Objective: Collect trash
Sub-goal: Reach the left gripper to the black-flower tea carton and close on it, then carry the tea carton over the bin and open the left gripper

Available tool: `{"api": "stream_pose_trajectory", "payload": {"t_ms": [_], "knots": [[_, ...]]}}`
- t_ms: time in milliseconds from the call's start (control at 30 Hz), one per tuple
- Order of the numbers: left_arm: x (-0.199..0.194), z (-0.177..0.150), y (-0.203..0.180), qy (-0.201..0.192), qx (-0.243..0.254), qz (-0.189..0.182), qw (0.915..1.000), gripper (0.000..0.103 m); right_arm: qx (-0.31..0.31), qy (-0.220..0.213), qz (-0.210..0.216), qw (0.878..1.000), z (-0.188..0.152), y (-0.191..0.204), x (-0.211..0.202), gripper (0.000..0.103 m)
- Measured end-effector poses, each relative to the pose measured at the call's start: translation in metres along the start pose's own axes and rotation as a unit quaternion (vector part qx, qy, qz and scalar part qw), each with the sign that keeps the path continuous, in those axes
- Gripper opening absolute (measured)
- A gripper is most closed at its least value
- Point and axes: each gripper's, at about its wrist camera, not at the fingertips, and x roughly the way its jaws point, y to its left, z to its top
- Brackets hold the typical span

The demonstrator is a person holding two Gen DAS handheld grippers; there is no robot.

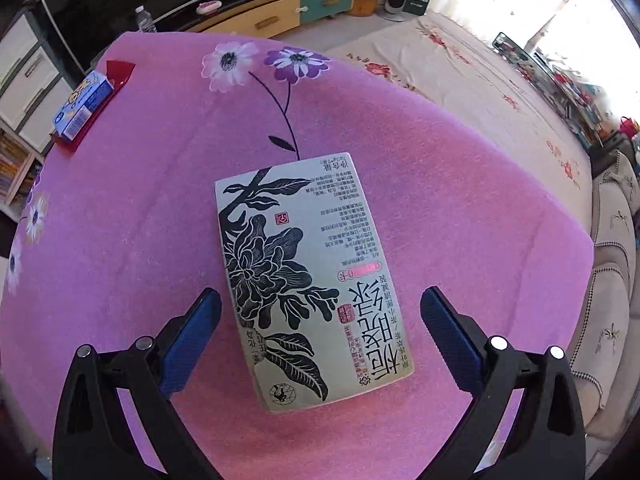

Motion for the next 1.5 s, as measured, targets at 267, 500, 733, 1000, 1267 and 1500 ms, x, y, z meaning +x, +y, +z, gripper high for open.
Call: {"api": "stream_pose_trajectory", "payload": {"t_ms": [267, 500, 733, 1000, 1267, 1500], "knots": [[0.012, -0.016, -0.006, -0.015, 0.050, 0.009, 0.9986, 0.091, -0.001, -0.016, 0.010, 1.000, -0.004, -0.004, -0.020, 0.074], [-0.003, -0.049, 0.014, -0.036, 0.232, -0.039, 0.9711, 0.072, 0.003, -0.018, 0.010, 1.000, -0.015, -0.007, -0.034, 0.074], [-0.004, -0.053, 0.040, -0.005, 0.271, -0.066, 0.9603, 0.097, -0.006, -0.014, 0.002, 1.000, -0.018, 0.006, -0.035, 0.074], [0.007, -0.037, 0.002, -0.038, 0.276, -0.060, 0.9586, 0.097, -0.025, -0.011, -0.002, 1.000, -0.018, 0.024, -0.040, 0.074], [-0.006, -0.041, -0.012, -0.048, 0.301, -0.086, 0.9484, 0.072, -0.004, -0.028, 0.005, 1.000, -0.024, 0.007, -0.058, 0.074], [-0.049, -0.104, 0.021, -0.086, 0.324, -0.131, 0.9329, 0.072, 0.024, -0.041, -0.007, 0.999, -0.047, -0.022, -0.091, 0.074]]}}
